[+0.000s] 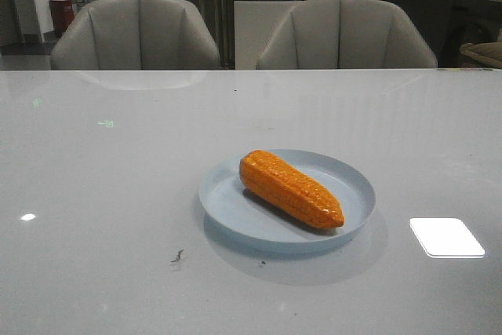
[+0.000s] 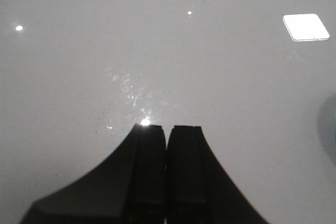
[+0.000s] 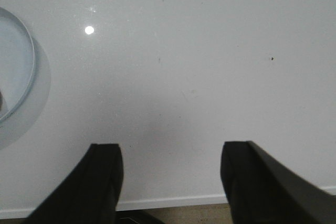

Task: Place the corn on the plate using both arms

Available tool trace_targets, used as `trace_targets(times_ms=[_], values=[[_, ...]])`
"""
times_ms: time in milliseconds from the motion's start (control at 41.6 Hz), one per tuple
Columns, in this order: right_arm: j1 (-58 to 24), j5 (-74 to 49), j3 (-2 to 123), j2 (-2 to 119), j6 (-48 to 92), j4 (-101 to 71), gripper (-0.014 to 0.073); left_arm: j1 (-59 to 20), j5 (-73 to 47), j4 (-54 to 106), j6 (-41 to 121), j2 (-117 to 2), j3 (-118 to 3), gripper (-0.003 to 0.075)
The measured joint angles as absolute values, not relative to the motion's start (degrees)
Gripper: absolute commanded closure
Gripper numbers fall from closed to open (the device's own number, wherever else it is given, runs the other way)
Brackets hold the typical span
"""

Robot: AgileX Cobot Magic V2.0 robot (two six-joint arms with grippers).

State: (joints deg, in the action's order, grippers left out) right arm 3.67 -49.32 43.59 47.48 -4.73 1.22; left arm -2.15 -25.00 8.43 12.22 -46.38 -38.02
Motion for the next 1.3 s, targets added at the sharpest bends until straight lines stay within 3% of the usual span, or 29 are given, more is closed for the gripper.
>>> trace_targets(times_ms=[192,409,698,1299], values=[[3.7,-49.3,43.6,47.5,-4.7,1.2,0.0085,-2.2,-16.6,8.7,12.2,-35.9,-31.2,0.0626],[3.7,-49.3,43.6,47.5,-4.7,1.2,0.0085,-2.2,-1.5,7.4,12.2,-20.1,-14.4,0.0626],[3.7,-49.3,43.6,47.5,-4.7,1.2,0.0085,-2.2,1.2,5.1,10.2,-0.8,0.3,0.0626],[3.7,-49.3,43.6,47.5,-4.7,1.2,0.0085,-2.2,-3.1,5.0,6.2,0.4,0.6,0.0626]])
